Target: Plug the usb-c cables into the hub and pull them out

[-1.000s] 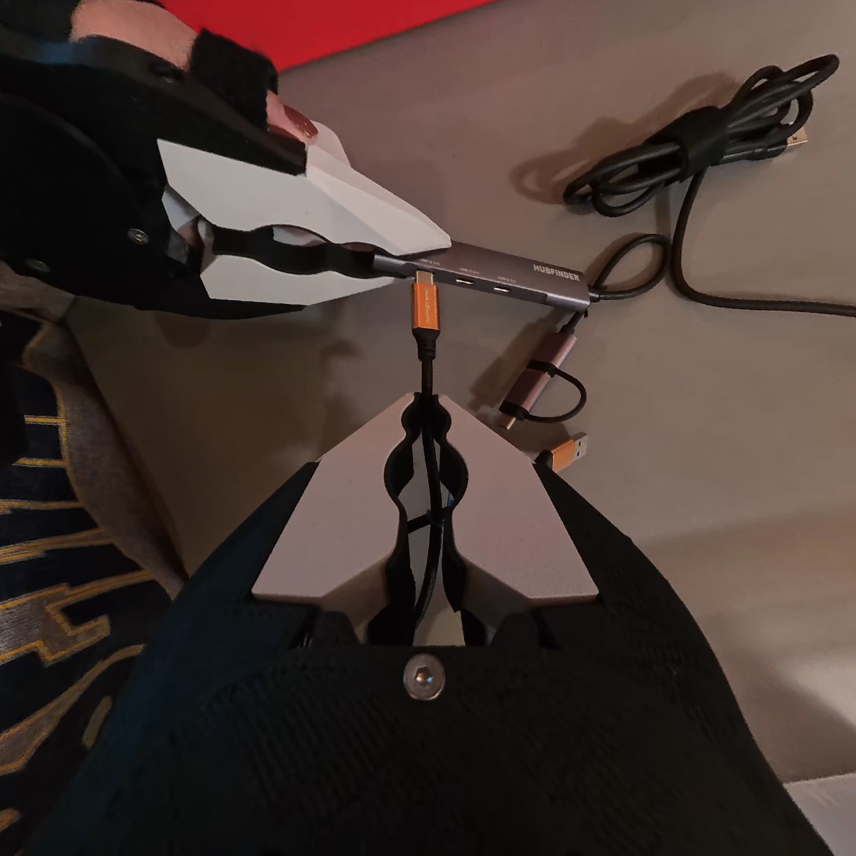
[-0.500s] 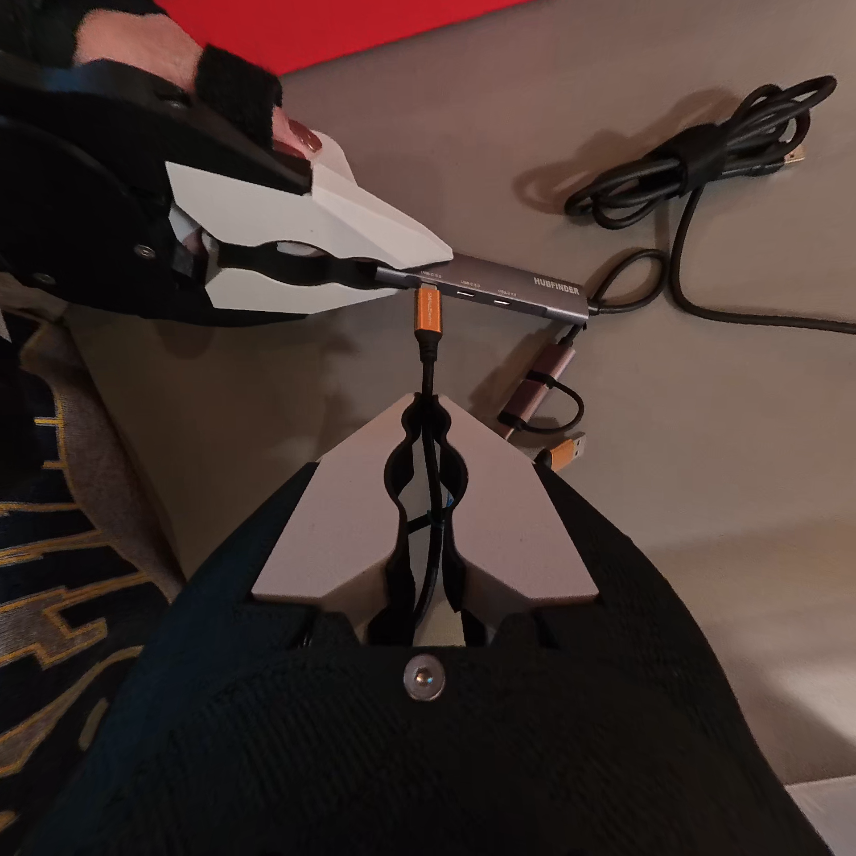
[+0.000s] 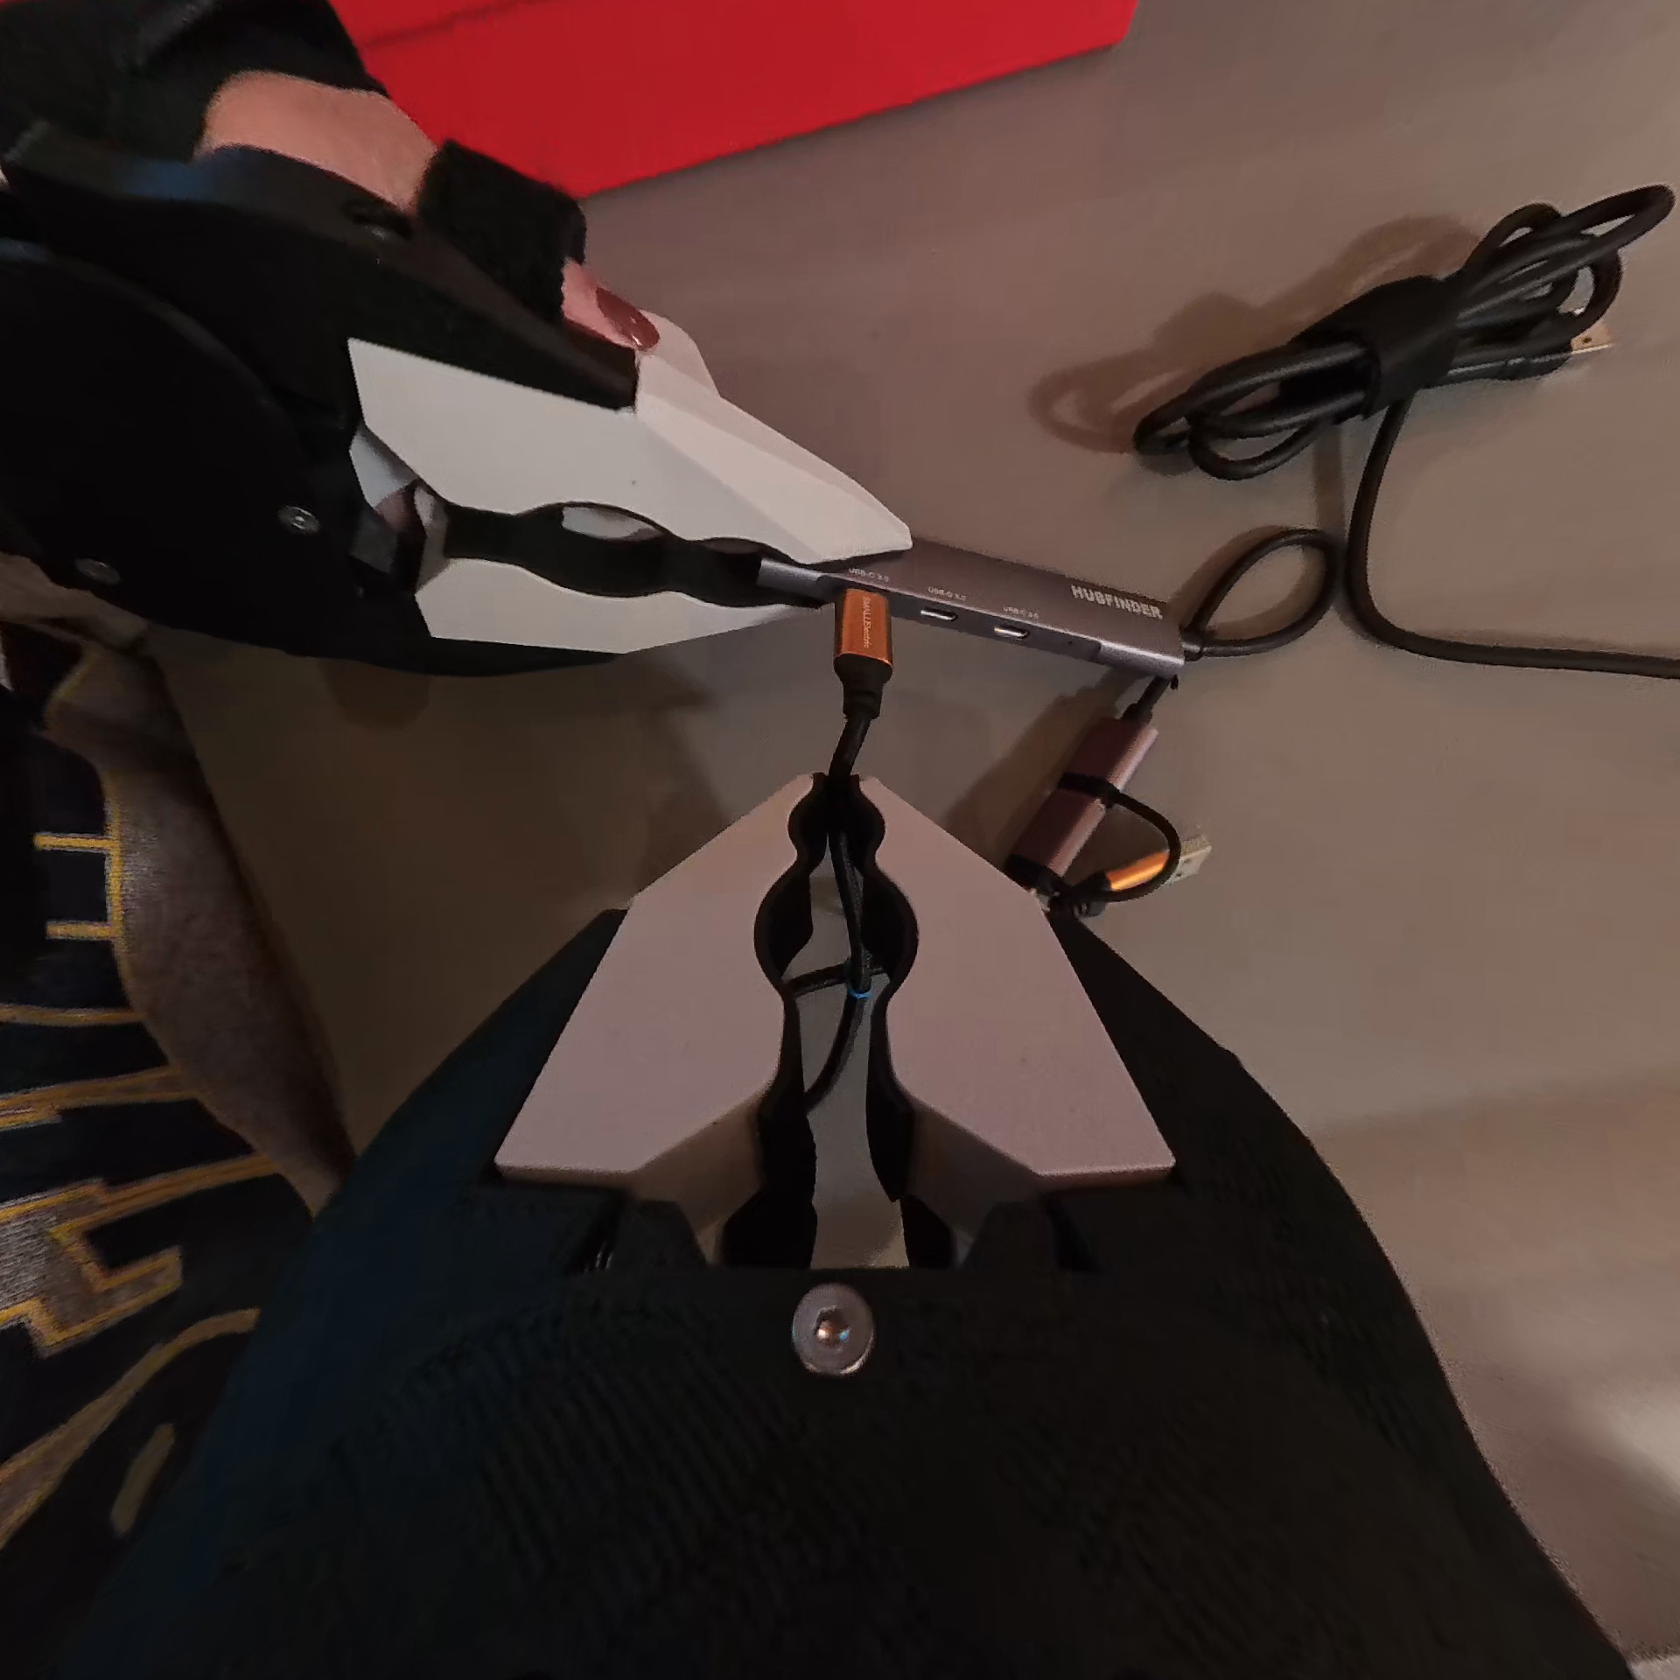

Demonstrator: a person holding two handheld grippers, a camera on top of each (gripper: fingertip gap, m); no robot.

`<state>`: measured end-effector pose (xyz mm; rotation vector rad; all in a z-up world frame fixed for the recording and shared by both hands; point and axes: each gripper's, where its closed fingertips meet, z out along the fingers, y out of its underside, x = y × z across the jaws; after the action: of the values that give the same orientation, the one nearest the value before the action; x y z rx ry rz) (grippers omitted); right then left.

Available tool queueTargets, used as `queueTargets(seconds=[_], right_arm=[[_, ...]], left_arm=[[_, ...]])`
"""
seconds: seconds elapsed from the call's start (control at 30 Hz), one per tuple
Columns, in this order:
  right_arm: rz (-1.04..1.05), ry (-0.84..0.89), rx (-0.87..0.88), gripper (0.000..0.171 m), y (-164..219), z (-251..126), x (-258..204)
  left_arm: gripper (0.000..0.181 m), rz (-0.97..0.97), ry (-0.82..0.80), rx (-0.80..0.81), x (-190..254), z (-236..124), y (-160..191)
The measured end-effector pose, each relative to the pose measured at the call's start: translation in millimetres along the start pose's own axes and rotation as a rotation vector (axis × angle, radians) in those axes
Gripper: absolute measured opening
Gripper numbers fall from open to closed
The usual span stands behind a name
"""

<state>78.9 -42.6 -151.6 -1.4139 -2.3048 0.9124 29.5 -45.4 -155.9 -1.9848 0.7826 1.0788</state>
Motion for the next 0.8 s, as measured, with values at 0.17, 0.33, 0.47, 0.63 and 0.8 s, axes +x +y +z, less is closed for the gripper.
queueTargets(seconds=[0.17, 0.33, 0.47, 0.63, 0.8], right_arm=[[-0.010, 0.034, 0.041, 0.005, -4.0, 2.7, 2.1], [-0.036, 0.062, 0.094, 0.011, -16.8, 7.5, 3.4], [-0.033, 0.072, 0.102, 0.011, -18.2, 8.5, 4.1], [-0.055, 0.082, 0.099, 0.010, -18.6, 8.7, 4.7], [-0.039, 0.077, 0.105, 0.010, -19.3, 9.9, 4.2]], left_arm=[[0.007, -0.038, 0.009, -0.002, -0.5, 1.9, 2.2], [0.007, 0.019, 0.001, 0.025, 5.9, 0.6, -9.9], [0.007, -0.012, 0.013, 0.030, 6.4, 0.4, -8.4], [0.007, -0.011, 0.013, 0.027, 7.5, 0.1, -9.5], [0.006, 0.005, 0.003, 0.019, 8.6, -0.8, -10.6]])
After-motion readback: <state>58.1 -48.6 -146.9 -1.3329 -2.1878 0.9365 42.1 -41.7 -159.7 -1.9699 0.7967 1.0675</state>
